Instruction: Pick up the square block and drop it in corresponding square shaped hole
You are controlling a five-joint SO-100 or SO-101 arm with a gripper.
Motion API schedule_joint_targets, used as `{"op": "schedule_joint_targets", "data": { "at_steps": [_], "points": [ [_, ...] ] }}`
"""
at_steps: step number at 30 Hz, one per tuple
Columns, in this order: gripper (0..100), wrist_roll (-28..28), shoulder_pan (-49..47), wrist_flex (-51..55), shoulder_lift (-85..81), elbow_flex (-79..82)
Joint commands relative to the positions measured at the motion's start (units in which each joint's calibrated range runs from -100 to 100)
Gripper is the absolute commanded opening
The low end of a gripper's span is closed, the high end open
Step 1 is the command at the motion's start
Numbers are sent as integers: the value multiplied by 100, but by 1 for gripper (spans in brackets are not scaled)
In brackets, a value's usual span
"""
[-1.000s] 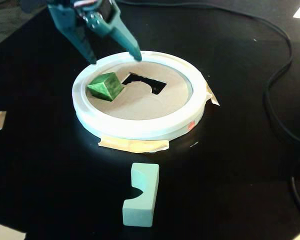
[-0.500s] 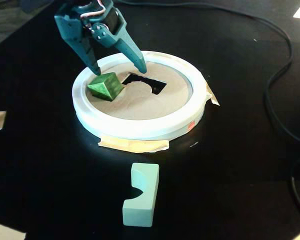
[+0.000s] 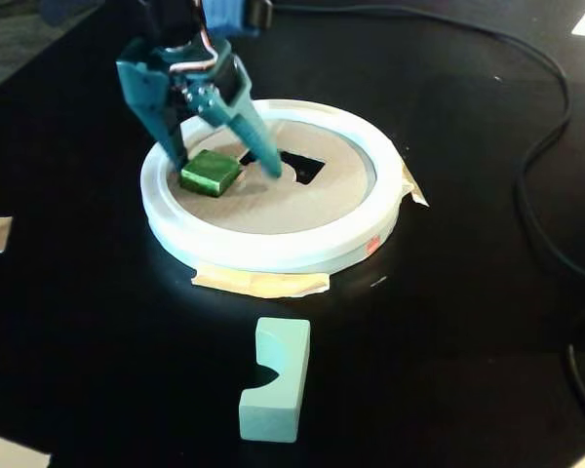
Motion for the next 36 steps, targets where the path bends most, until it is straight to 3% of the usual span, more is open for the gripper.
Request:
{"op": "schedule_joint_targets", "data": {
  "at_steps": [1,11,25,36],
  "points": [
    [83,10,49,-136,-45,-248],
    [84,20,49,15,-511,-258],
    [83,34,248,2293,-2473,-112],
    [83,650,2795,2614,-5607,2538]
  ]
}}
